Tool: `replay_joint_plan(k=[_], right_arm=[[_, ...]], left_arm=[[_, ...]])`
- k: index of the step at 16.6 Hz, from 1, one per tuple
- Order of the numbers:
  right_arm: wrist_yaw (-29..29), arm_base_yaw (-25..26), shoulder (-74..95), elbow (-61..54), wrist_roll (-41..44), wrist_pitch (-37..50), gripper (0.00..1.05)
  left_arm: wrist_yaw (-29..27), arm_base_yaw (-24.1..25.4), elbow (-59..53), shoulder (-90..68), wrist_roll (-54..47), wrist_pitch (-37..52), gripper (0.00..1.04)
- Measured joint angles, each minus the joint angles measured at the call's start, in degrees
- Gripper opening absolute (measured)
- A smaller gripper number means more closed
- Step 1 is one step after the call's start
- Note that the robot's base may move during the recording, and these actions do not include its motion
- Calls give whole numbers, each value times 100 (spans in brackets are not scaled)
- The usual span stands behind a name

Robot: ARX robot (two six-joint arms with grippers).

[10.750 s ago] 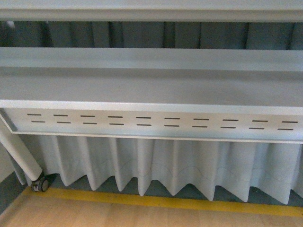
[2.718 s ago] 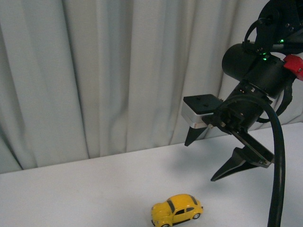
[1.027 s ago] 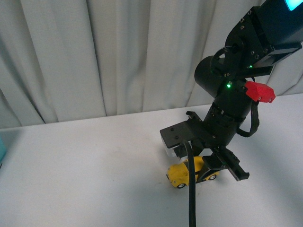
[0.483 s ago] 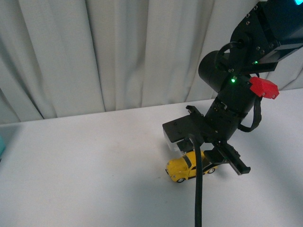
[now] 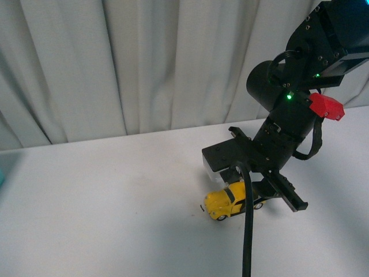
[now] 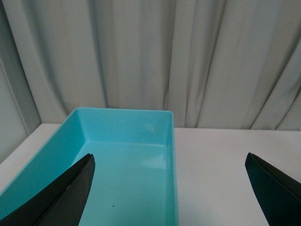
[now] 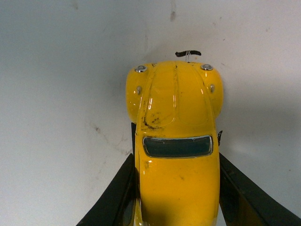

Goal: Wind up and store yellow beetle toy

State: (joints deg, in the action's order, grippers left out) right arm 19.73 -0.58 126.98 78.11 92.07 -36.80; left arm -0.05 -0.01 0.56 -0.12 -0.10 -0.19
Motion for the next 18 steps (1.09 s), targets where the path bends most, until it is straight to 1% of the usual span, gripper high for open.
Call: replay_joint_plan(k=[4, 7, 9, 12, 14, 16, 18], right_arm=[[308, 245, -22, -149, 393, 142, 42], [557, 367, -39, -278, 527, 289, 42], [1045, 793, -114, -706, 678, 645, 42], [1475, 1578, -197, -1316, 658, 946, 42], [1491, 2074, -382, -1652, 680, 765, 42], [1464, 2293, -468, -1797, 688, 704, 42], [1451, 2365, -498, -1834, 688, 702, 42]], left_arm=[[0, 0, 0, 0, 0, -2, 98], [2, 0, 0, 0, -2, -2, 98], [0, 0, 0, 0, 0, -2, 98], [2, 0, 0, 0, 0, -2, 98], [0, 0, 0, 0, 0, 0, 98], [2, 0, 0, 0, 0, -2, 98], [2, 0, 0, 0, 0, -2, 98]])
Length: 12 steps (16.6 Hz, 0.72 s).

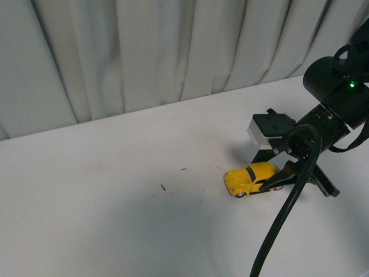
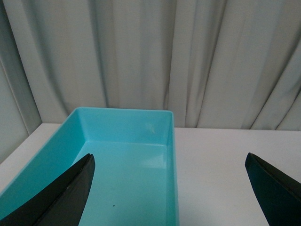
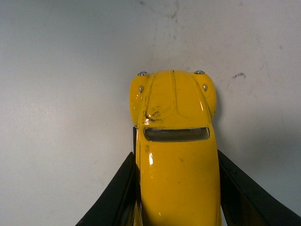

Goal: Wind up and store yellow beetle toy

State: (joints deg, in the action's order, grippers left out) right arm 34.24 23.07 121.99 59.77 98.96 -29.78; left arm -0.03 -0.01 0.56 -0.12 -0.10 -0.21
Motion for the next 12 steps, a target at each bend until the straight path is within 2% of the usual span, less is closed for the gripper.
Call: replay_joint_plan(k=[8, 9, 10, 12], right_arm=[[-55, 142, -26, -24, 24, -72, 42], [-304, 107, -11, -33, 44, -177, 57], [-166, 94, 39, -125, 175, -306, 80], [-166, 92, 39, -140, 260, -299, 99]], left_arm=[[0, 0, 0, 0, 0, 0, 98], [0, 0, 0, 0, 0, 0, 98], [-2, 0, 0, 0, 0, 0, 98], [0, 0, 0, 0, 2, 2, 98]])
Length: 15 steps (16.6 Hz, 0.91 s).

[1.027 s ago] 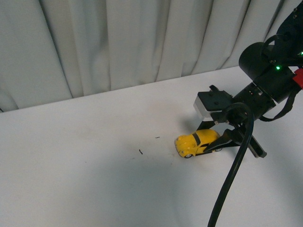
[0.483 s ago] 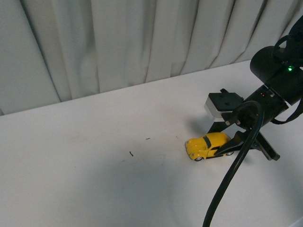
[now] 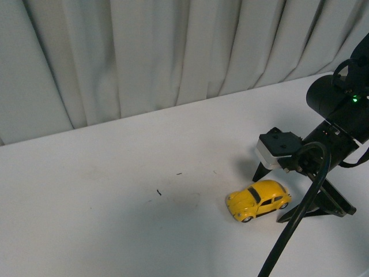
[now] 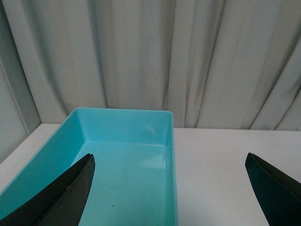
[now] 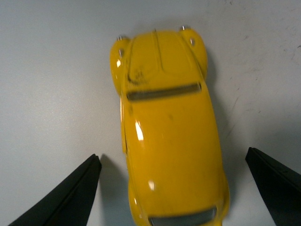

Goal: Wind up and store yellow beetle toy

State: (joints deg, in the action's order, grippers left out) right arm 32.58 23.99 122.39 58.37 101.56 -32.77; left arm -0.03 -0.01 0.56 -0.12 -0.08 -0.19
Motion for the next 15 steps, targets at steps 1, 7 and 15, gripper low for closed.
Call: replay_joint_plan(k=[1, 7, 15], right_arm=[[0, 0, 0, 0, 11, 9, 99], [0, -9, 2, -2, 13, 48, 98], [-13, -44, 0, -2, 4, 63, 98]], left_arm=[[0, 0, 0, 0, 0, 0, 98], [0, 0, 0, 0, 0, 0, 98], [0, 0, 0, 0, 0, 0, 98]])
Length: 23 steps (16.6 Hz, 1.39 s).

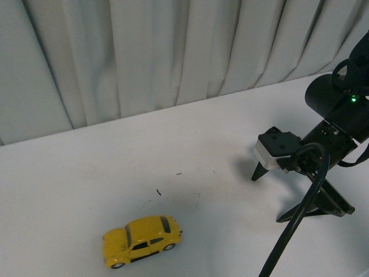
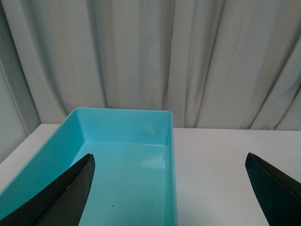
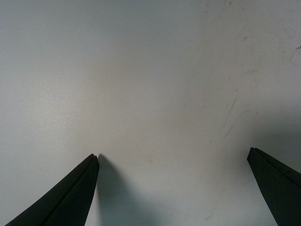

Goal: Wind up and store yellow beetle toy

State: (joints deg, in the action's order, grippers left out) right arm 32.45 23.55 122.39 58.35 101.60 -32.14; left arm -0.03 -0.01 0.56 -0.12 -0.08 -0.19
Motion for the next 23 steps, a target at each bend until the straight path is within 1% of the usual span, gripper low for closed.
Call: replay_joint_plan(k=[6, 8, 9, 10, 12, 15, 16, 17, 21, 23], right_arm=[[-4, -37, 2, 0, -42, 33, 98], [-66, -162, -44, 146, -39, -232, 98], [-66, -256, -85, 170, -48, -212, 98], [61, -398, -168, 175, -103, -216, 98], [651, -601, -782, 337, -127, -297, 98], [1311, -627, -1971, 796, -127, -166, 98], [1443, -629, -2317, 800, -199, -57, 98], [1558, -629, -2570, 796, -345, 162, 98], [2481, -549, -4072, 586, -1139, 907, 98], [2907, -549, -4750, 310, -1504, 1080, 98]], left_arm=[[0, 0, 0, 0, 0, 0, 98], [2, 0, 0, 0, 0, -2, 98], [0, 0, 0, 0, -2, 0, 98], [0, 0, 0, 0, 0, 0, 98], [0, 0, 0, 0, -2, 0, 98], [0, 0, 0, 0, 0, 0, 98], [0, 0, 0, 0, 0, 0, 98], [0, 0, 0, 0, 0, 0, 98], [0, 0, 0, 0, 0, 0, 98], [0, 0, 0, 0, 0, 0, 98]])
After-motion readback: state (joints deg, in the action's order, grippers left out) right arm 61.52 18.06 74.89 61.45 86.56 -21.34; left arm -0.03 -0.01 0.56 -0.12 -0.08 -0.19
